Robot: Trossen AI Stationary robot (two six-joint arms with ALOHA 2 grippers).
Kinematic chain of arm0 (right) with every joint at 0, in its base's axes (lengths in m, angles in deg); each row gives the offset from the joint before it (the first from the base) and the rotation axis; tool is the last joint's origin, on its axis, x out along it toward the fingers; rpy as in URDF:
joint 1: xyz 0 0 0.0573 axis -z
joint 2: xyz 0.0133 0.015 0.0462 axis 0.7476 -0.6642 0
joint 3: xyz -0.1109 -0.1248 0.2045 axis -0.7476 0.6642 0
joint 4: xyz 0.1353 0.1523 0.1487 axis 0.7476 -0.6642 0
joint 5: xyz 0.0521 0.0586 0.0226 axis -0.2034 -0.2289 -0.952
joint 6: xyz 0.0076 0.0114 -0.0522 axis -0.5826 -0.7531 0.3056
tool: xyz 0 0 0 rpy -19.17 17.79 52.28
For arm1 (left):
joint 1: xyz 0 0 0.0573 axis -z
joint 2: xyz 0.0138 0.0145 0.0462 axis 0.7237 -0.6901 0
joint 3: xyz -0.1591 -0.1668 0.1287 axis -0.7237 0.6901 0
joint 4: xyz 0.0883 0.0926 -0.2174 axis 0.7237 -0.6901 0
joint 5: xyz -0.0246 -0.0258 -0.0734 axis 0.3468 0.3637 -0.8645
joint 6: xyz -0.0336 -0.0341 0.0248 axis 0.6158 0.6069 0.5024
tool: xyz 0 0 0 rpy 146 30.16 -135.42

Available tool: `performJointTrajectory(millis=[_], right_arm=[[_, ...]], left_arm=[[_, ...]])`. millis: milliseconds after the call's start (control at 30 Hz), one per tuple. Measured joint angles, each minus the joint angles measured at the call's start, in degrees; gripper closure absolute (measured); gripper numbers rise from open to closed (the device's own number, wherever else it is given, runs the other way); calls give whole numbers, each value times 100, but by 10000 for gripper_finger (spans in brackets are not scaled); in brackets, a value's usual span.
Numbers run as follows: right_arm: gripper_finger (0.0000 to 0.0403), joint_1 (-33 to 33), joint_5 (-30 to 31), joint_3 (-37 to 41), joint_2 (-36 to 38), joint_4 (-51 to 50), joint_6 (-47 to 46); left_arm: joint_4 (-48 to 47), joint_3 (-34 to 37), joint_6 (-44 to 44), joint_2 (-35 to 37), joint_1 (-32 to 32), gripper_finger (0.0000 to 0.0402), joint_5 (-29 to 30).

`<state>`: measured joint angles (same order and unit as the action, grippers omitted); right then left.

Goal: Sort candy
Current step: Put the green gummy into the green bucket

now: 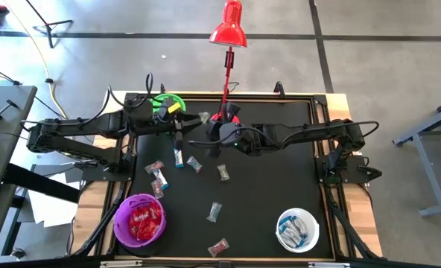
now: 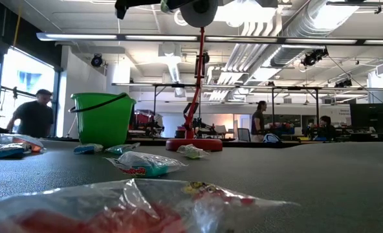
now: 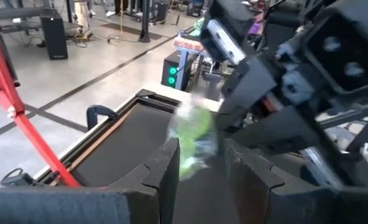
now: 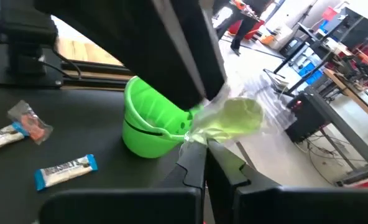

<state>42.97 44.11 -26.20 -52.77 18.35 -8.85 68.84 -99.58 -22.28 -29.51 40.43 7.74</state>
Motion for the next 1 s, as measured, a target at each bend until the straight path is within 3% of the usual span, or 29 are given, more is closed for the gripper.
performJointTrajectory(millis=[1000], right_arm=[[403, -188, 9, -2, 0, 337, -48]], left_arm=[[136, 0, 103, 7, 4, 288, -170]])
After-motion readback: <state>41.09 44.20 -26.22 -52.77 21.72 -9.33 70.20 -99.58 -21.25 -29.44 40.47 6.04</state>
